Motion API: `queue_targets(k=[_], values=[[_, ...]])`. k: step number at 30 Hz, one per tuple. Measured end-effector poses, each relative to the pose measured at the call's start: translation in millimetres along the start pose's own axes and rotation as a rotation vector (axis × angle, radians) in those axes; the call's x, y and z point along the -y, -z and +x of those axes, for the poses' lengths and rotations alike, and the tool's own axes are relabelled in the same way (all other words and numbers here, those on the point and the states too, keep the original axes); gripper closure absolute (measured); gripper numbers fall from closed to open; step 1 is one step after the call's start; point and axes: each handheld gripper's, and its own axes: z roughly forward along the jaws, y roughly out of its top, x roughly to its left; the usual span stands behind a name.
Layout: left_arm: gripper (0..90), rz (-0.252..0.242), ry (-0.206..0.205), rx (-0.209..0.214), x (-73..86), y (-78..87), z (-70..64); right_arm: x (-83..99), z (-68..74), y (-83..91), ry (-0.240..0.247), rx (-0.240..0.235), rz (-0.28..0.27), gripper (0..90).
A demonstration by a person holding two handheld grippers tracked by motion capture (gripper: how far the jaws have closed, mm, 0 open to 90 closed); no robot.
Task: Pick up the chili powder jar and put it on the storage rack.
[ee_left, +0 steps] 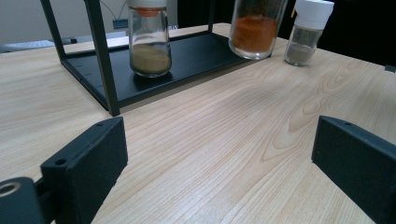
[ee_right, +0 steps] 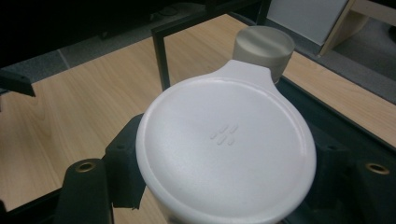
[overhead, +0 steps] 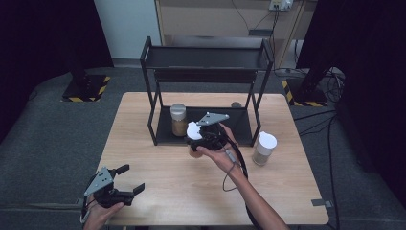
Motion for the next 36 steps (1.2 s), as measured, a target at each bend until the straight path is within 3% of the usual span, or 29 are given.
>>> queue_targets(k=[23,36], values=[[2.4,0.005,-0.003,0.007,-0.4,-1.1,0.1,-35.1,-31.6,-17.7,-0.023,0.092,0.002,31.1],[2.4,0.011,-0.008,0.009,-1.1,-1.4,0.1,-21.0,-50.6,-42.2,-0.085,0.125,0.016,31.0]])
